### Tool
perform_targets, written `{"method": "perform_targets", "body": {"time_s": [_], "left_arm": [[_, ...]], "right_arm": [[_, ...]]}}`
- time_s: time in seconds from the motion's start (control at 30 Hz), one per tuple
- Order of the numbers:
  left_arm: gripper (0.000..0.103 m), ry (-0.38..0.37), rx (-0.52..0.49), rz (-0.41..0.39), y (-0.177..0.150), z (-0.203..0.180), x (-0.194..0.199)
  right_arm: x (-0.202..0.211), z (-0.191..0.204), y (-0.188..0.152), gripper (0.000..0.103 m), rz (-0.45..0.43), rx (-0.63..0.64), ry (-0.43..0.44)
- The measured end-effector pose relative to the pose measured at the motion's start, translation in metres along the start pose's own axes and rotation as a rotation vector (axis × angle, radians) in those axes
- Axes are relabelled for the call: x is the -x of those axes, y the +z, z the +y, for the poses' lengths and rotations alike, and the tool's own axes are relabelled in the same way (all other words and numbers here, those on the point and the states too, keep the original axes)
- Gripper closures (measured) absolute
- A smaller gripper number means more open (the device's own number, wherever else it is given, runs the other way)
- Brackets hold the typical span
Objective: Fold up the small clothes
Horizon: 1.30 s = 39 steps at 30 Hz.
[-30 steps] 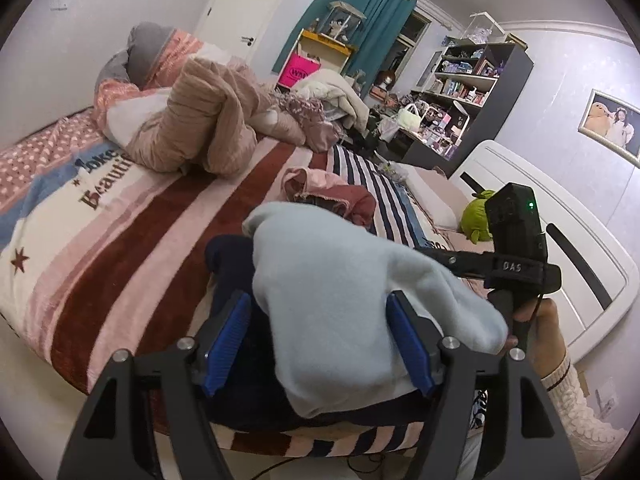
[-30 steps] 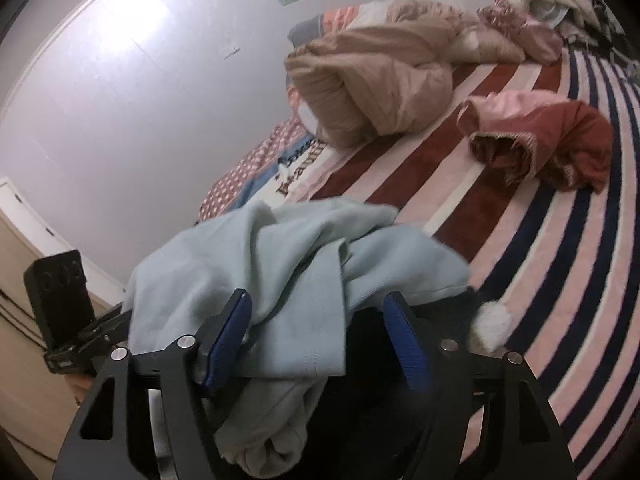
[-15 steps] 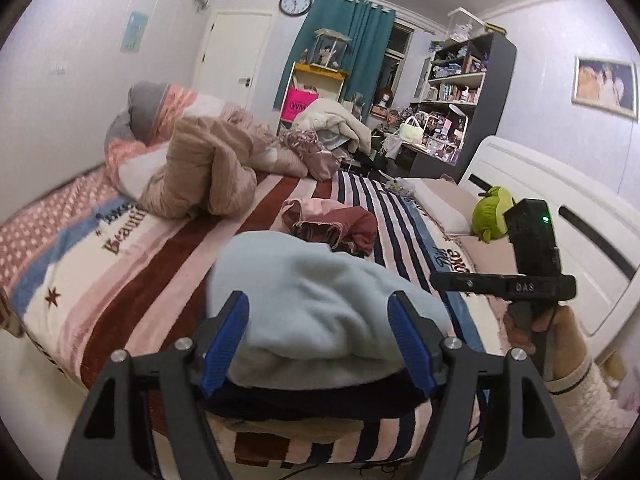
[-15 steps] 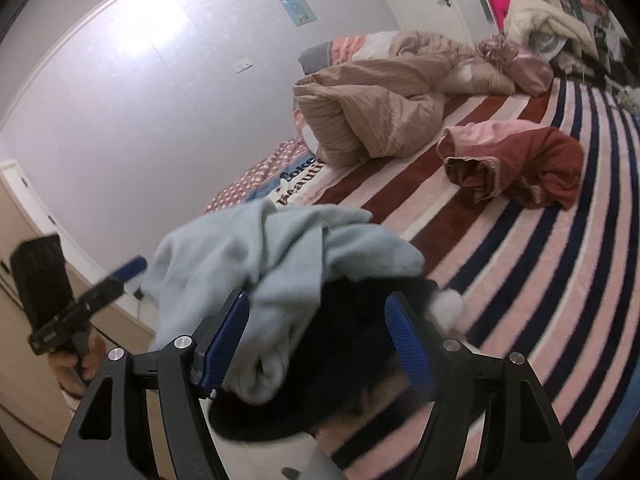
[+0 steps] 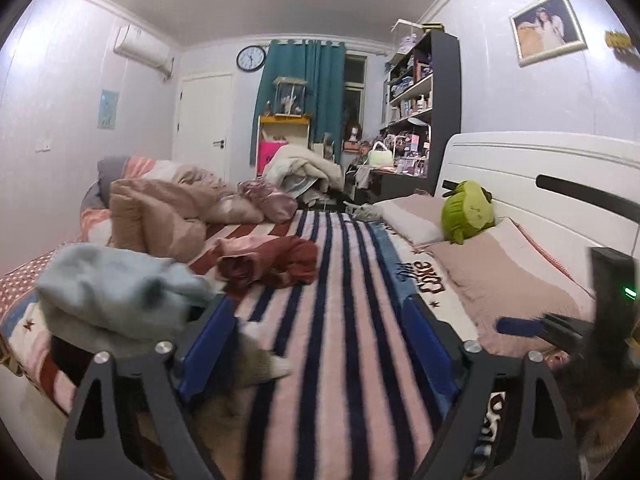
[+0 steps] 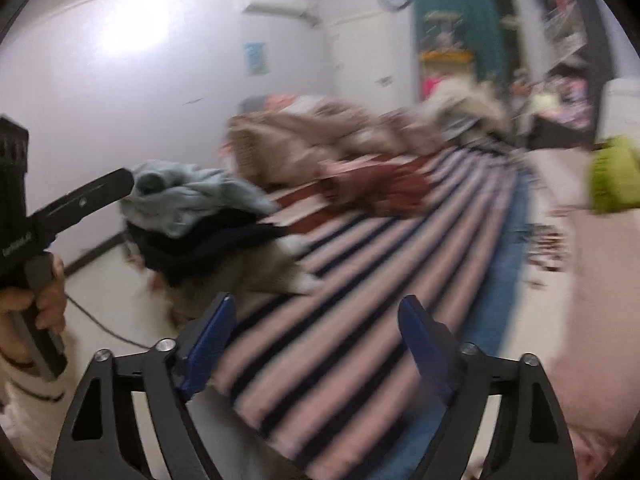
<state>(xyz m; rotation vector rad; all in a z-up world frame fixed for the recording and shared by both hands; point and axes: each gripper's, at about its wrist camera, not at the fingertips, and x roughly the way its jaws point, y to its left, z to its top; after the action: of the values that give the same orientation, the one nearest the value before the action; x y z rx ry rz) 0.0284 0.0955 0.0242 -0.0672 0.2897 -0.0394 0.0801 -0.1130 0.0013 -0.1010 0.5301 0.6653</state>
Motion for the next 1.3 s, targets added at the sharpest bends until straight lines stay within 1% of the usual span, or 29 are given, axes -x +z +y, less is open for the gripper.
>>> {"method": "perform_targets", "body": {"time_s": [0.07,0.1,0.13,0.17,0.23,0.33,0.47,0.57,0.63,0.8,1.3], "left_arm": [[0.013,0.007,-0.023,-0.013,-0.006,-0.032,-0.005],[0.007,0.018,-0.041,-0.023,-0.009,-0.049,-0.008],[0.003,0.031,-0.056,-0.033,-0.011,-0.063,-0.010],[0.003,0.051,-0.072,-0.045,-0.014,-0.079,-0.012],[0.002,0.056,-0.089,-0.051,-0.017,-0.098,-0.015],[0.002,0.026,-0.101,-0.042,-0.021,-0.120,-0.020],[0.002,0.014,-0.118,-0.045,-0.021,-0.135,-0.022],[0.002,0.000,-0.120,-0.042,-0.023,-0.140,-0.024],[0.002,0.011,-0.122,-0.043,-0.023,-0.142,-0.023],[0.002,0.010,-0.106,-0.045,-0.023,-0.136,-0.019],[0.001,0.014,-0.086,-0.056,-0.026,-0.126,-0.014]], "right_arm": [[0.023,-0.008,-0.015,0.015,-0.032,0.007,-0.052],[0.036,-0.012,-0.023,0.014,-0.052,0.009,-0.087],[0.047,-0.015,-0.029,0.011,-0.074,0.015,-0.118],[0.059,-0.018,-0.034,0.006,-0.100,0.026,-0.151],[0.075,-0.023,-0.039,0.000,-0.136,0.037,-0.202],[0.096,-0.035,-0.045,0.000,-0.173,0.029,-0.248],[0.111,-0.047,-0.049,0.000,-0.193,0.009,-0.259],[0.118,-0.053,-0.051,0.000,-0.211,-0.008,-0.267],[0.123,-0.057,-0.054,0.000,-0.222,-0.021,-0.276],[0.132,-0.059,-0.058,0.000,-0.234,-0.040,-0.281],[0.132,-0.048,-0.055,0.000,-0.237,-0.030,-0.283]]}}
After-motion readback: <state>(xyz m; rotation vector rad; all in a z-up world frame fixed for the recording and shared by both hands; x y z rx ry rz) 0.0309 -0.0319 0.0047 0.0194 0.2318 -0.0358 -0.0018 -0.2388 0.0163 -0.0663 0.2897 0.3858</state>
